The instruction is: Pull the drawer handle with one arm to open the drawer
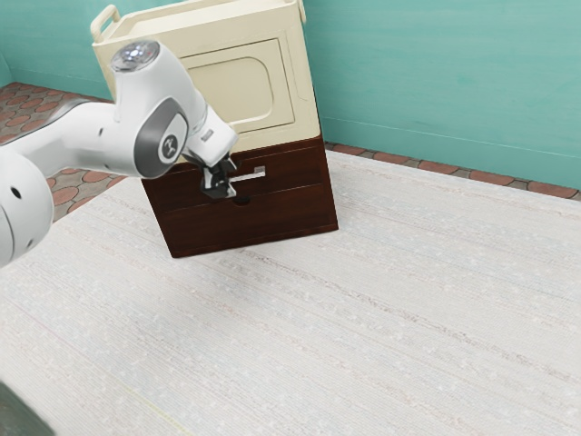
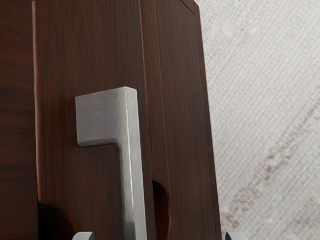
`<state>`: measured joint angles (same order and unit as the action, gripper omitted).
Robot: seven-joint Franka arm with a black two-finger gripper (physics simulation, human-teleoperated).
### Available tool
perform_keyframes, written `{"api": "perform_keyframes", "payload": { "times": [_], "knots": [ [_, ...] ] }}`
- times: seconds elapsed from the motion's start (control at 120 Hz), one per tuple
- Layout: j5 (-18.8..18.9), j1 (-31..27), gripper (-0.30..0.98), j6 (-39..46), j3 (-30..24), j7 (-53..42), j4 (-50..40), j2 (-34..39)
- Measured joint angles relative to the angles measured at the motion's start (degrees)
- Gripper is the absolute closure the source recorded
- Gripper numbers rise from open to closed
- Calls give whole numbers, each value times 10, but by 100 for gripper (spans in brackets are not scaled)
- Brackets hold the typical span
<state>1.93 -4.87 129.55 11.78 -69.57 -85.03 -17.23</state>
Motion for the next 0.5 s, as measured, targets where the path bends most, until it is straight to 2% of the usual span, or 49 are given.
{"api": "perform_keyframes", "payload": {
  "times": [0.5],
  "knots": [
    [-4,3,57,4,-1,5,-19,6]
  ]
}}
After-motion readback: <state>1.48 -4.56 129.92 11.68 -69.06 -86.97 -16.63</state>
